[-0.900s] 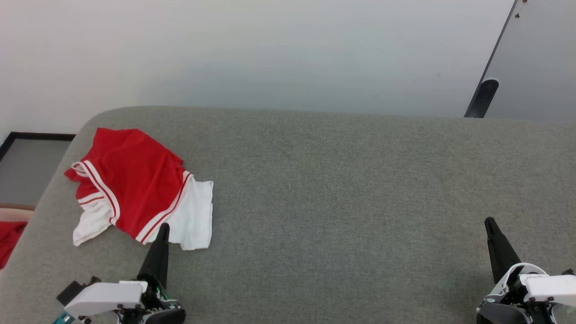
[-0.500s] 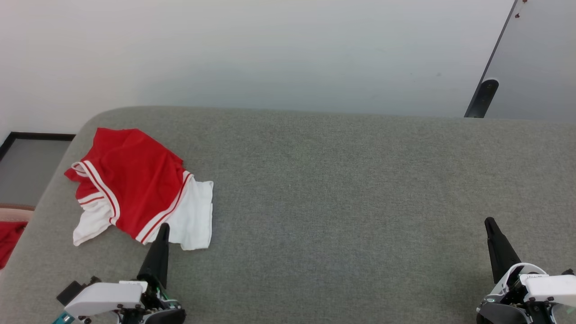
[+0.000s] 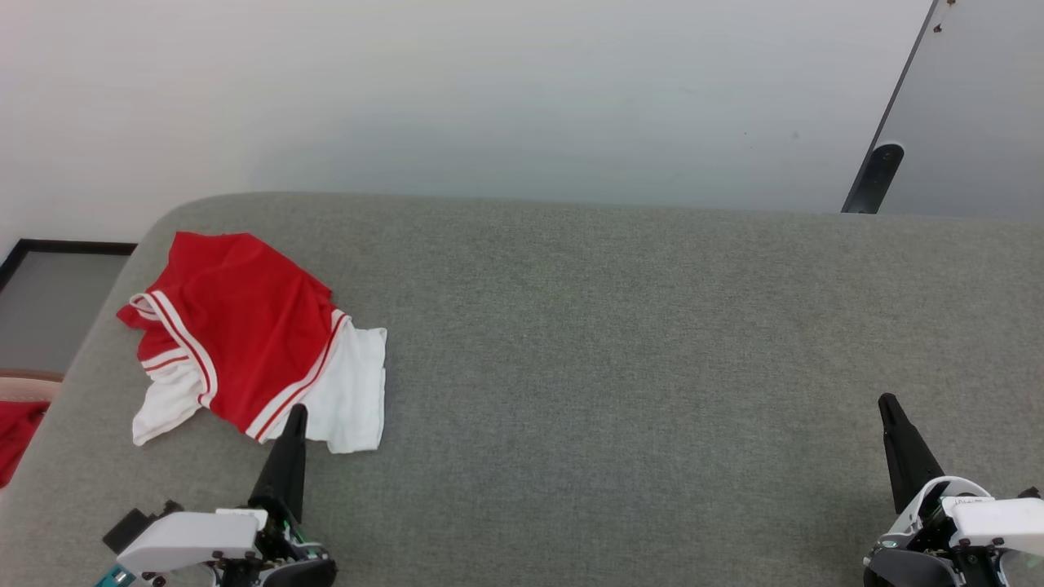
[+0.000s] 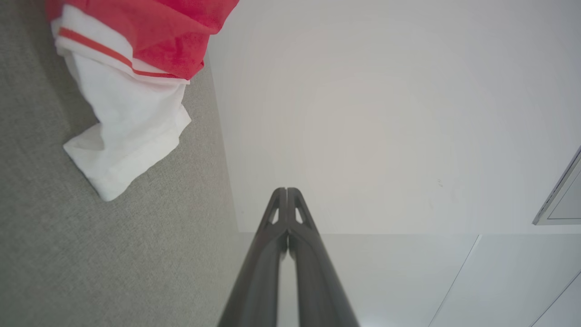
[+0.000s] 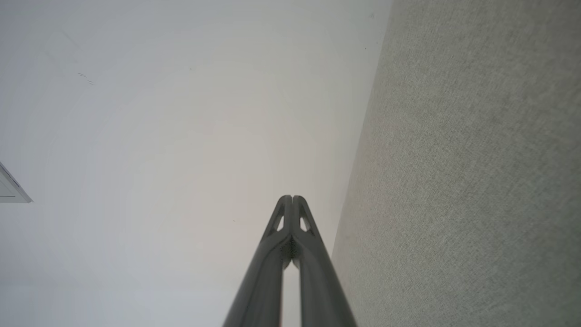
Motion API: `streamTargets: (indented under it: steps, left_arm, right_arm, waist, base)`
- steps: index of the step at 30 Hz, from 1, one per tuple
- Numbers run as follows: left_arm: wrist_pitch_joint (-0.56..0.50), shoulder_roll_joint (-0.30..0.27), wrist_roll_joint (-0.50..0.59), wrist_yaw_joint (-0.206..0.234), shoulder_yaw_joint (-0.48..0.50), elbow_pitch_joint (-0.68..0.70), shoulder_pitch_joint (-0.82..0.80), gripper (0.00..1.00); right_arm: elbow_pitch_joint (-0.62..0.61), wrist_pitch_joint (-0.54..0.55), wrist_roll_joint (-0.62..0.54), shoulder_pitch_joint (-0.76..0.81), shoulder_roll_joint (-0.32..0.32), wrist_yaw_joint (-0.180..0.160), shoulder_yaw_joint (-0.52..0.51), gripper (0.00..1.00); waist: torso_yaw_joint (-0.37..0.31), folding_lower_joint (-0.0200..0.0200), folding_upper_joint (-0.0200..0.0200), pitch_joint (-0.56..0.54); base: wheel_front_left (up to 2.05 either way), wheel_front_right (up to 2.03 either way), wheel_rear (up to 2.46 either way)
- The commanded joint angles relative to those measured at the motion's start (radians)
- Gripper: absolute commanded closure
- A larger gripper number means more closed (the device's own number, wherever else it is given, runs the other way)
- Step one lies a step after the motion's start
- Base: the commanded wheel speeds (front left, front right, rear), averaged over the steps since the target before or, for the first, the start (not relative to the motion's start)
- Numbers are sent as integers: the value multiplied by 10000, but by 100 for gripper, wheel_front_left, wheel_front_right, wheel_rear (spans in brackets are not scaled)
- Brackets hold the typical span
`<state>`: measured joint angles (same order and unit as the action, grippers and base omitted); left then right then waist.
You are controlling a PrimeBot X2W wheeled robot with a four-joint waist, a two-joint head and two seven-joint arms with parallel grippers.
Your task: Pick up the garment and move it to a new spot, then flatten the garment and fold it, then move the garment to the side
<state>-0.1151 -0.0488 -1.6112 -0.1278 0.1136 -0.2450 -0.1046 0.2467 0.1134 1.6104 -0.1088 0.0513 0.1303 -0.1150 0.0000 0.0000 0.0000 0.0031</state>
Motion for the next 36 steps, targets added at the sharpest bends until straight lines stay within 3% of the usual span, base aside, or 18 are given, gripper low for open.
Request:
streamTargets:
  steps: [1,36]
  left_arm:
    - [-4,-8,-36,-68,19,-9,-98,100]
    - [-4,-9,-36,-68,17,-9,-98,100]
  right_arm:
    - [4,-6,51,-19,-36,6,39,100]
    - [4,-6,51,-19,-36,8,39,100]
  waist:
    - [0,0,0,0]
    - [0,0,0,0]
  base:
    - [0,0,0]
    - [0,0,0]
